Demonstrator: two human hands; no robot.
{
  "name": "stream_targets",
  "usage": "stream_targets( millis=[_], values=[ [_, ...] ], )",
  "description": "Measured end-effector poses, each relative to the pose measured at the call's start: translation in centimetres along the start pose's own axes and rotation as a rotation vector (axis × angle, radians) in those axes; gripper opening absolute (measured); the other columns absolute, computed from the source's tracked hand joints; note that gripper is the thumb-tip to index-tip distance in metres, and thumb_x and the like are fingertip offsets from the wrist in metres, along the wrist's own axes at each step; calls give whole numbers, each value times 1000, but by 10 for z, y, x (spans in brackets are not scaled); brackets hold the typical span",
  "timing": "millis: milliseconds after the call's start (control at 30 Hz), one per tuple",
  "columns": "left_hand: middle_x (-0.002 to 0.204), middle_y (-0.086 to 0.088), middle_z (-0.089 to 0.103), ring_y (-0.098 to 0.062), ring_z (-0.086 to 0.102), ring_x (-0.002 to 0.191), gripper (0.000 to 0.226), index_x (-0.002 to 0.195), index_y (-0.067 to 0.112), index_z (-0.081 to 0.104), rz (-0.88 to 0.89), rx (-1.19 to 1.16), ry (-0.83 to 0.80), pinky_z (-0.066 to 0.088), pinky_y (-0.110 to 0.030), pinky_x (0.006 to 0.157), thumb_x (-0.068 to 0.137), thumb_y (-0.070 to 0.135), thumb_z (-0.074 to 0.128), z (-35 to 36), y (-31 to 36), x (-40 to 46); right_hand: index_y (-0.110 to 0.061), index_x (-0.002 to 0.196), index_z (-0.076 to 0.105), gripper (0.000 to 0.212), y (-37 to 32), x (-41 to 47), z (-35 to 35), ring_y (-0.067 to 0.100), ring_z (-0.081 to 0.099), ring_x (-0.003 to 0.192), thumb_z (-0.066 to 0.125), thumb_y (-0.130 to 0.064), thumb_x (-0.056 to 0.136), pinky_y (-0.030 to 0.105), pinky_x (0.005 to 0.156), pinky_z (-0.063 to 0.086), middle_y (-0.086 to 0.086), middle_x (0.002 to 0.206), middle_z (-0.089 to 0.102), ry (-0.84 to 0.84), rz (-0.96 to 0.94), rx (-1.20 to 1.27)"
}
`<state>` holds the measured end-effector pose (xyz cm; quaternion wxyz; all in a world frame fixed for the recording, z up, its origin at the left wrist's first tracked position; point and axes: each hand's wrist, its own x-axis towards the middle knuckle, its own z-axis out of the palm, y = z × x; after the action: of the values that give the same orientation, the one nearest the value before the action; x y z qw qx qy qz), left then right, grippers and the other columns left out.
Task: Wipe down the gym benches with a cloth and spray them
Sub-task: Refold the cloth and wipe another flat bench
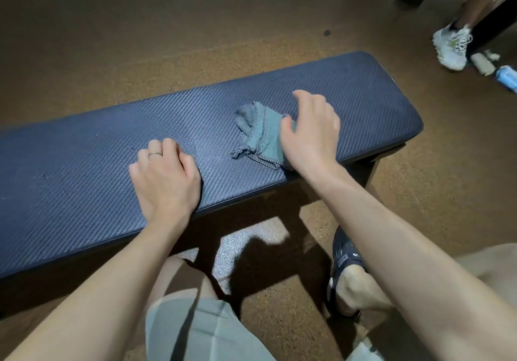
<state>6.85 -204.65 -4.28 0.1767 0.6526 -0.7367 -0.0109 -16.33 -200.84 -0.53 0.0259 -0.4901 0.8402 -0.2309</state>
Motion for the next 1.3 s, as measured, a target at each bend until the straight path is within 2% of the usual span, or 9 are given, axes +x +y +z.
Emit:
stream_targets(
  millis=[100, 200, 500, 733, 800, 900, 1000, 1167, 1300],
  values=[
    [99, -13, 59, -33, 49, 91, 23, 94, 10, 56, 2, -7, 3, 36, -49, 82, 98, 26, 40, 0, 0, 0, -23, 156, 35, 56, -16, -11, 26, 33, 32, 146, 35, -37, 102, 51, 120, 25, 15, 155, 40, -229, -345, -111],
    [99, -13, 58, -33, 49, 91, 21, 94, 10, 55, 0, -8, 1, 36, -49, 82, 99, 25, 41, 0, 0, -1, -26, 163, 14, 60, -30, -19, 52, 31, 0, 157, 23, -42, 106, 53, 126, -1, 13, 170, 4, -364, -282, -240],
    [101, -16, 58, -38, 49, 93, 22, 96, 10, 56, 5, 4, 22, 35, -51, 80, 98, 26, 40, 5, -1, 0, -27, 158, 29, 56, -44, -6, 50, 28, 20, 154, 25, -35, 103, 49, 123, 18, 4, 168, 24, -381, -692, -294],
    [103, -18, 57, -39, 49, 94, 22, 96, 8, 56, 10, 24, 20, 35, -52, 81, 97, 24, 41, 4, 2, -1, -15, 150, 38, 59, 84, 56, -5, 40, 33, 144, 20, -34, 97, 56, 116, 27, 17, 159, 33, -232, -22, -427],
    [102, -18, 57, -39, 49, 93, 21, 95, 8, 55, 6, 27, 17, 35, -51, 81, 97, 23, 41, 4, 2, -1, -16, 141, 43, 50, 25, 15, 23, 40, 40, 135, 30, -30, 95, 56, 109, 32, 16, 151, 41, -183, -184, -386],
    [101, -17, 58, -39, 50, 93, 22, 95, 9, 55, 14, 28, 18, 36, -51, 80, 97, 24, 40, 4, 2, -1, -21, 161, 19, 59, -58, -51, 49, 31, 8, 156, 27, -34, 104, 51, 125, 7, 5, 170, 12, -379, -443, -222],
    [102, -17, 58, -39, 49, 94, 20, 95, 9, 56, 23, 7, 23, 36, -51, 82, 97, 23, 41, 2, 0, -3, -22, 161, 25, 57, -26, -41, 34, 25, 12, 157, 30, -32, 105, 45, 127, 8, 3, 169, 19, -381, -556, -194],
    [102, -15, 58, -37, 50, 95, 23, 95, 9, 56, 29, -18, 15, 37, -52, 82, 97, 24, 39, 1, 2, -4, -20, 161, 24, 63, 86, 10, -6, 27, 12, 156, 13, -37, 101, 44, 127, 8, 6, 169, 18, -234, -75, -327],
    [102, -15, 59, -37, 50, 94, 22, 94, 9, 56, 33, -12, 11, 38, -52, 82, 97, 24, 39, 2, 1, -2, -11, 151, 35, 57, -1, -36, 27, 36, 31, 144, 25, -31, 98, 55, 117, 25, 17, 157, 35, -116, -55, -345]
  ],
)
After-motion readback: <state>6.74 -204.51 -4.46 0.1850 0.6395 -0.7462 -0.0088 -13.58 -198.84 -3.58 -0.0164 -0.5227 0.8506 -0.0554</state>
